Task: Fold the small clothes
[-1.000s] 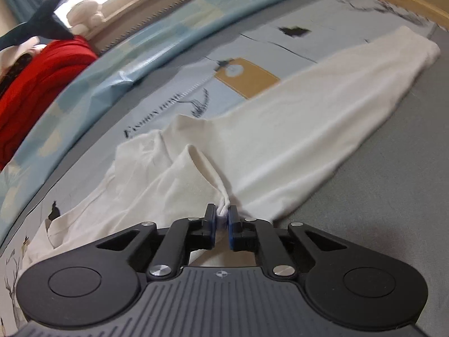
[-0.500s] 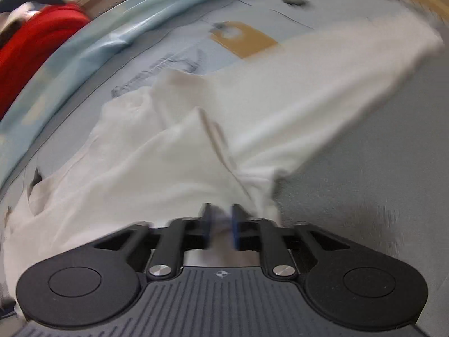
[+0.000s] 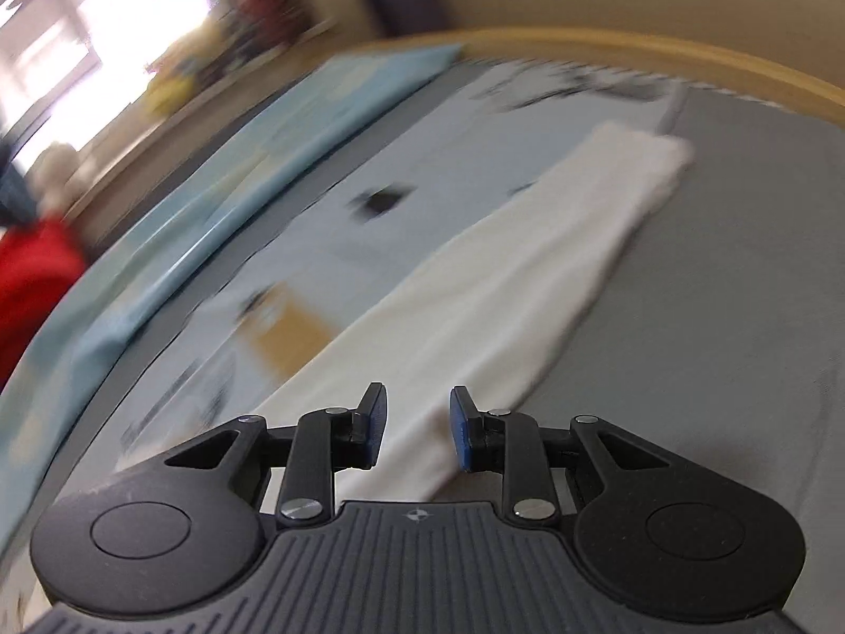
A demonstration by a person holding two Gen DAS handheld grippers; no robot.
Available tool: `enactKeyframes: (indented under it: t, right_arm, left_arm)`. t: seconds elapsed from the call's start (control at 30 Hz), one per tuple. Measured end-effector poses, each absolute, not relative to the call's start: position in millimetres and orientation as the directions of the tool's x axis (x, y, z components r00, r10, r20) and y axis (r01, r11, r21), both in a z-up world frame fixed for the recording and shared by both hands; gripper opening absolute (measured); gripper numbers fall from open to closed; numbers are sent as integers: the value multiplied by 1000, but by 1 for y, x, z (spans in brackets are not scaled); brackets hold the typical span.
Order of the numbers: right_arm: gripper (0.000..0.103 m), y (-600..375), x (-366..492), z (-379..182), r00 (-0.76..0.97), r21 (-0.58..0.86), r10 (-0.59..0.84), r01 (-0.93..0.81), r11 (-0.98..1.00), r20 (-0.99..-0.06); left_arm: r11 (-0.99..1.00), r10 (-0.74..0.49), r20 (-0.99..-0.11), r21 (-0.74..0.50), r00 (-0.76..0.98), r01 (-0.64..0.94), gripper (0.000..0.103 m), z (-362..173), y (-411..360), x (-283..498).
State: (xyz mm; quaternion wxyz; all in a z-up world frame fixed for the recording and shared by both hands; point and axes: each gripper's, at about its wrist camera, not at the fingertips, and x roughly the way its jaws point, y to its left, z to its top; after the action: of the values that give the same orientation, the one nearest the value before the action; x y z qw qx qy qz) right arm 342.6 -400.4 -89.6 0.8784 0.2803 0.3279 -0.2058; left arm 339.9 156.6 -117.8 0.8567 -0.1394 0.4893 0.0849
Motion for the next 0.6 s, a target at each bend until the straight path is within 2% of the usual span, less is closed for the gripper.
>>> enactKeyframes:
  t: [0.1,0.23,0.33,0.43,0.5,0.57,0.6]
  right_arm:
    - [28,-444,340,-102,704,413,-209,601,684,-679]
    - [40,-497,346,-118,688,456,-298,685,569,-661]
    - [42,-529,352,-134,688,485,-330,704,519,-646]
    - [43,-556,362,-155,694,530,-303,704,473,-653]
    - [42,-564,364,-158,721,565,-309,684,462,-620]
    - [41,-571,375,-157,722,548,-318,681,486,-615]
    - [37,-573,381,-157,719,530,-321,681,506,-617]
  left_arm:
    - [943,28,-862,-146,507,-300,37,-117,158,339]
    - [948,35,-866,-129,500,-291,37,-120,155,341]
    - [956,39,-867,-112,496,-272,37,-122,153,342]
    - [954,55,-872,-98,487,-283,37,-124,158,344]
    - [950,58,-872,-101,487,-294,37,-124,162,344]
    - [949,58,-869,-105,491,-298,37,-122,165,344]
    - [948,56,-868,-108,494,-298,37,-121,166,344]
